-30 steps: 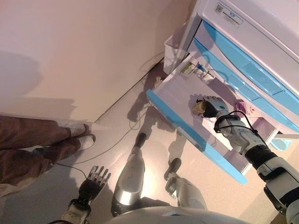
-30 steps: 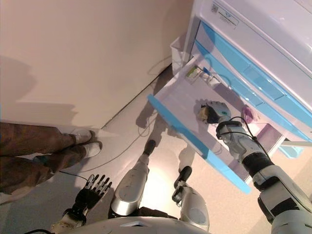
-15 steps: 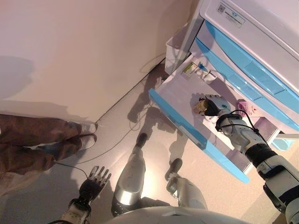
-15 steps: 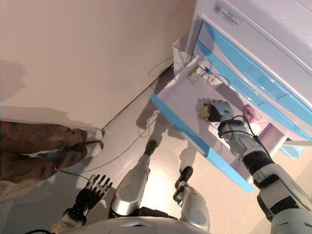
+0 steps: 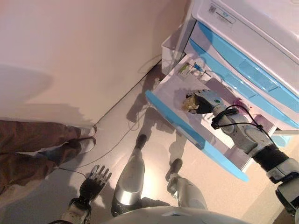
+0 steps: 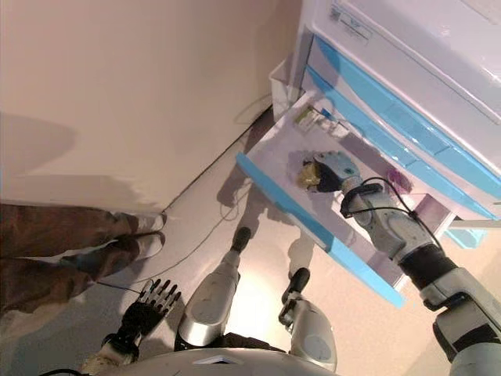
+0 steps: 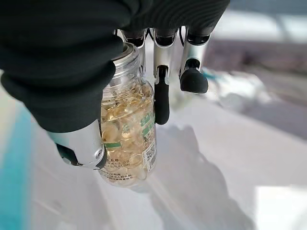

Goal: Open the drawer and pick up the medicine

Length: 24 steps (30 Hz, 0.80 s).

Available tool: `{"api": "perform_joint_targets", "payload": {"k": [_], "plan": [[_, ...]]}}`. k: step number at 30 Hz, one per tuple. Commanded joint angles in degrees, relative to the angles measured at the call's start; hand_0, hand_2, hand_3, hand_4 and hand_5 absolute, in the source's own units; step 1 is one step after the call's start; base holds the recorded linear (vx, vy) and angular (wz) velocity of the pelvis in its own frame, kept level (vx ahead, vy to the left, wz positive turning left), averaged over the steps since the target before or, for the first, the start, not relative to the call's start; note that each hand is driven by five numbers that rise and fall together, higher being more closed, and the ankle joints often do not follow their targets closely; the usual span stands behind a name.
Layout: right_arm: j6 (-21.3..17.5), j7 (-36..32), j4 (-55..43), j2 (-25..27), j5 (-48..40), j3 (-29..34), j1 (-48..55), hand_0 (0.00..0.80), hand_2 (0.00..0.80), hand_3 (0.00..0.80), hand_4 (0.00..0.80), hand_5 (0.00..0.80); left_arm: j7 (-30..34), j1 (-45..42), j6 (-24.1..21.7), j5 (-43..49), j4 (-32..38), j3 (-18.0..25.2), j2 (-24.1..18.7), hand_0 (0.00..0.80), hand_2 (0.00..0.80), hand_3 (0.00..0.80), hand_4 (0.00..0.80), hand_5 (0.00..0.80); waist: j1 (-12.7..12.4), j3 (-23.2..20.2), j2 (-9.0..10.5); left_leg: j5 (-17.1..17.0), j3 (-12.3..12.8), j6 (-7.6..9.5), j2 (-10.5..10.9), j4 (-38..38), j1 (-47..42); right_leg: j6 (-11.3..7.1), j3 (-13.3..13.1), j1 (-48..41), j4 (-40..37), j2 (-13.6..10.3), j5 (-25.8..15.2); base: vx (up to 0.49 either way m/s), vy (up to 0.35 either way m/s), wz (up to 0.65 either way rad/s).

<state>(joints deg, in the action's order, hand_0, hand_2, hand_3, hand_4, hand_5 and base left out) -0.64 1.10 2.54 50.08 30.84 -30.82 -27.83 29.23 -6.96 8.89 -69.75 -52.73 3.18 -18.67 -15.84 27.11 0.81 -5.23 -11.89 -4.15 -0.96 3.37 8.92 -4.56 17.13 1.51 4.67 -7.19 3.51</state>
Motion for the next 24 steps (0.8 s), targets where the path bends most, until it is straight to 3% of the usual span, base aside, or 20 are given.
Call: {"api": "perform_joint_targets", "payload": {"k": [1,7,15,24], "plan": [[-3.74,-4.31,-9.62,4.2,-3.38,1.01,-0.11,0.8,0.8,0.8,0.8,0.8,-0.15,-5.16,0.36,0.48,-0.19,-0.26,-0.37,0.0,0.0,0.0,0.0,0.0,1.94,-5.55,3.28,5.23,2.32,1.93,0.95,0.51,0.49,-1.74,-1.08,2.47,0.59,0.32,-2.59,0.008,0.003,-0.19],[-7.84,-12.01,-23.82,9.51,-10.73,6.95,0.98,0.8,0.8,0.8,0.8,0.8,-0.37,-5.46,-0.01,0.49,-1.0,1.26,0.01,0.0,0.0,0.0,0.0,0.0,3.74,-7.63,4.96,5.8,4.16,1.92,0.18,-0.1,-0.94,-2.16,-2.91,1.85,-0.14,0.71,-2.81,0.008,0.005,-0.2],[-11.63,-19.29,-33.96,15.54,-26.54,16.47,2.5,0.8,0.8,0.8,0.8,0.8,-1.49,-6.56,0.37,0.64,-0.65,3.3,0.42,0.0,0.0,0.0,0.0,0.0,5.48,-10.77,6.5,6.3,6.38,1.78,-0.83,-1.59,-3.19,-2.71,-4.78,0.7,-1.62,1.17,-3.21,0.02,-0.001,-0.16],[-8.13,-26.2,-35.55,17.02,-47.47,26.74,1.75,0.8,0.8,0.8,0.8,0.8,-2.23,-7.49,-0.16,0.9,-2.1,5.0,2.1,0.0,0.0,0.0,0.0,0.0,7.44,-15.01,7.71,6.91,8.49,1.24,-1.66,-2.7,-5.69,-3.02,-6.47,-0.81,-3.25,1.21,-3.63,0.047,0.012,-0.16]]}}
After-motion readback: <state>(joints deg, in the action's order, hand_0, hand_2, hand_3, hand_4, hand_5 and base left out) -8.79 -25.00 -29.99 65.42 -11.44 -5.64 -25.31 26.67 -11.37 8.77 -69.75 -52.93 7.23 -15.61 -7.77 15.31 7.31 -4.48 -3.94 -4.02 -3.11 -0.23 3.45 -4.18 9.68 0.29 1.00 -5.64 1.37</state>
